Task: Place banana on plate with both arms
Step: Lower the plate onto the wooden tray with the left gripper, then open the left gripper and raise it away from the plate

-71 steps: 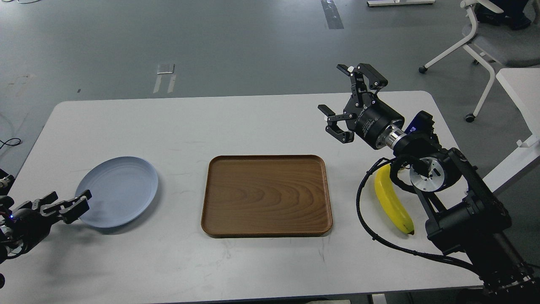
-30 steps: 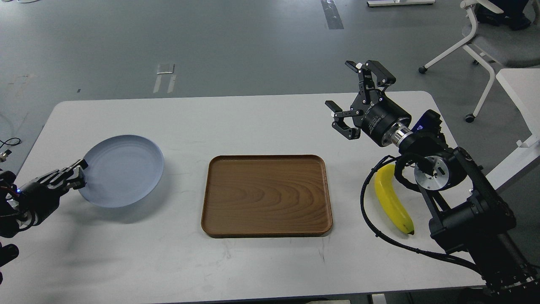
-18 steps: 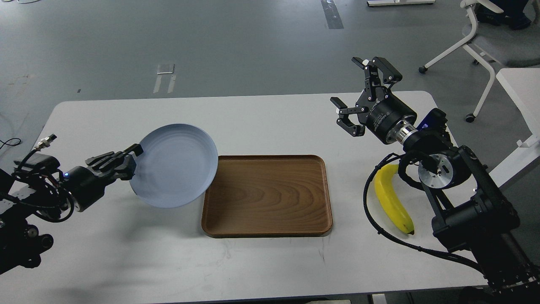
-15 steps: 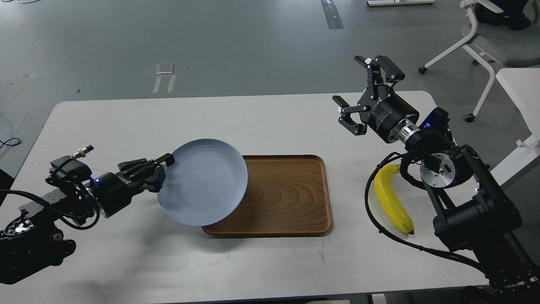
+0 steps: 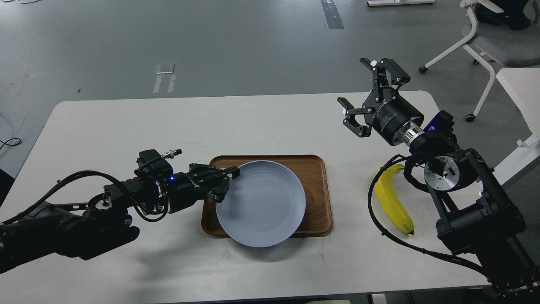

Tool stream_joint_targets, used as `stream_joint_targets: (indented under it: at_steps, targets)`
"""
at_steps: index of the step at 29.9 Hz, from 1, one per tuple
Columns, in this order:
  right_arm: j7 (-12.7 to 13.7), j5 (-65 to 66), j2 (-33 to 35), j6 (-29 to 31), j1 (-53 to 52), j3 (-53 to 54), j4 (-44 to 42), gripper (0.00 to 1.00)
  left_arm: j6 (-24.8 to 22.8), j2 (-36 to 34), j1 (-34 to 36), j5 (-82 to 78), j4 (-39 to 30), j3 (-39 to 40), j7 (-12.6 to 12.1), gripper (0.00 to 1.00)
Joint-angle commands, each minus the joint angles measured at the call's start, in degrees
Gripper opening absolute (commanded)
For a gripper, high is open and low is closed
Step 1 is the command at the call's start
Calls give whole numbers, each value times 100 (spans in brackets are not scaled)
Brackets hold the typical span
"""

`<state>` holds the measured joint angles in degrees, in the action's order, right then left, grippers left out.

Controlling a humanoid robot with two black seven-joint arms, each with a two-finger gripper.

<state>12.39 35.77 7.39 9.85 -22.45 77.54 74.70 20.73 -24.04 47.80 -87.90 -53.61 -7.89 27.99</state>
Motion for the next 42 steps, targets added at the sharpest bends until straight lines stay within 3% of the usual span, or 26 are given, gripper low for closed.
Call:
stream_joint_targets:
  at_steps: [1, 14, 23, 24, 26, 28, 30, 32, 37, 42]
  targets:
    - [0, 0, 17, -1, 12, 15, 10, 100, -95, 364, 106, 10, 368, -29, 1, 0]
    - [0, -9, 35, 25, 153, 86, 45, 100, -368, 1217, 265, 1, 1493, -37, 1, 0]
    - [0, -9, 79, 25, 153, 86, 45, 100, -412, 1165, 335, 28, 1598, -169, 1, 0]
    - [0, -9, 79, 25, 153, 86, 45, 100, -412, 1174, 335, 45, 1616, -169, 1, 6]
    - [0, -9, 78, 17, 153, 77, 45, 100, -403, 1174, 327, 107, 1634, -161, 1, 42]
    - [0, -9, 70, 25, 153, 77, 45, 100, -377, 1174, 309, 116, 1634, -160, 1, 57]
    - [0, -9, 70, 25, 153, 86, 45, 100, -377, 1165, 300, 116, 1643, -169, 1, 59]
    - [0, -9, 79, 17, 153, 86, 45, 100, -368, 1174, 291, 116, 1643, -160, 1, 66]
    - [0, -9, 140, 25, 144, 86, 53, 100, -342, 1139, 317, 151, 1643, -143, 1, 97]
    - [0, 26, 517, 34, 144, 7, 203, 100, -333, 919, 431, 949, 1643, -55, 1, 98]
